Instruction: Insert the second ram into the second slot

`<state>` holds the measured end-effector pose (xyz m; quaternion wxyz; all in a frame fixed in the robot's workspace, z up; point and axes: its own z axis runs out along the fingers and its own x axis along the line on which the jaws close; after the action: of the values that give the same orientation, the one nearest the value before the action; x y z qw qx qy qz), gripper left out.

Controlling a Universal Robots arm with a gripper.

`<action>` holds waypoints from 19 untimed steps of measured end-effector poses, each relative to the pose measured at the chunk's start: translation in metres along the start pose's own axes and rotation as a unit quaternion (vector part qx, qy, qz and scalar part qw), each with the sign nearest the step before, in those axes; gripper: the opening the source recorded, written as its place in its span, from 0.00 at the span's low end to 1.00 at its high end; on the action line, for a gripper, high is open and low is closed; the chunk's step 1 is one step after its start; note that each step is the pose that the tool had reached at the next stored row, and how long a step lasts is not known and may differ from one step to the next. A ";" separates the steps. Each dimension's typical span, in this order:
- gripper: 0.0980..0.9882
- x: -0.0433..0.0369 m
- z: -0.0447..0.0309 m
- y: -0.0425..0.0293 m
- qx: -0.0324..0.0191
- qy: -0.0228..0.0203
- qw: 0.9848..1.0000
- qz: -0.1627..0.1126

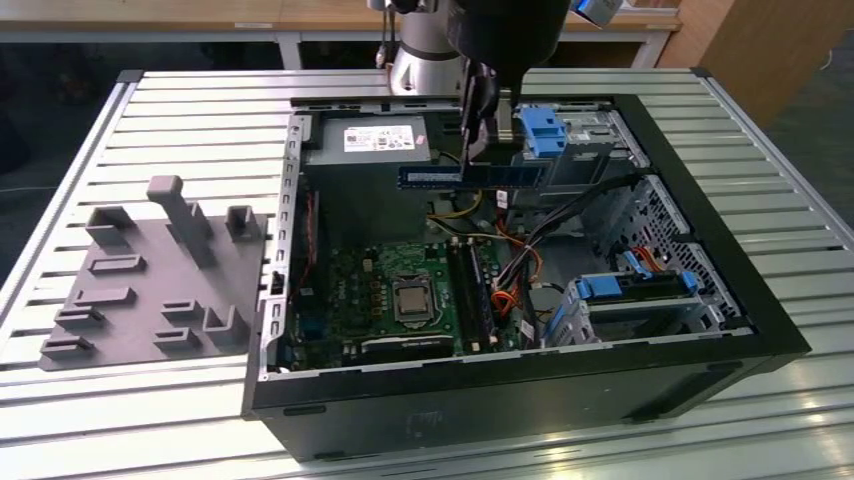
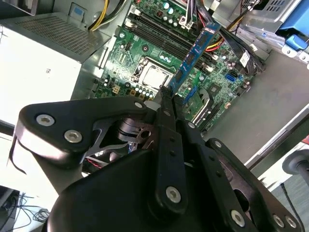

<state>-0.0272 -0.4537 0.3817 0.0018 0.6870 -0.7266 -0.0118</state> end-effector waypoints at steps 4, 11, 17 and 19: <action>0.04 0.0000 0.0000 0.0000 0.000 0.000 1.000 0.008; 0.04 0.0000 0.0000 0.0000 0.000 0.000 1.000 0.024; 0.04 0.0000 0.0000 0.0000 0.001 0.000 0.999 0.039; 0.04 0.0000 0.0000 0.0000 0.001 0.000 0.999 0.043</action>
<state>-0.0272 -0.4537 0.3817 0.0016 0.6547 -0.7558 -0.0116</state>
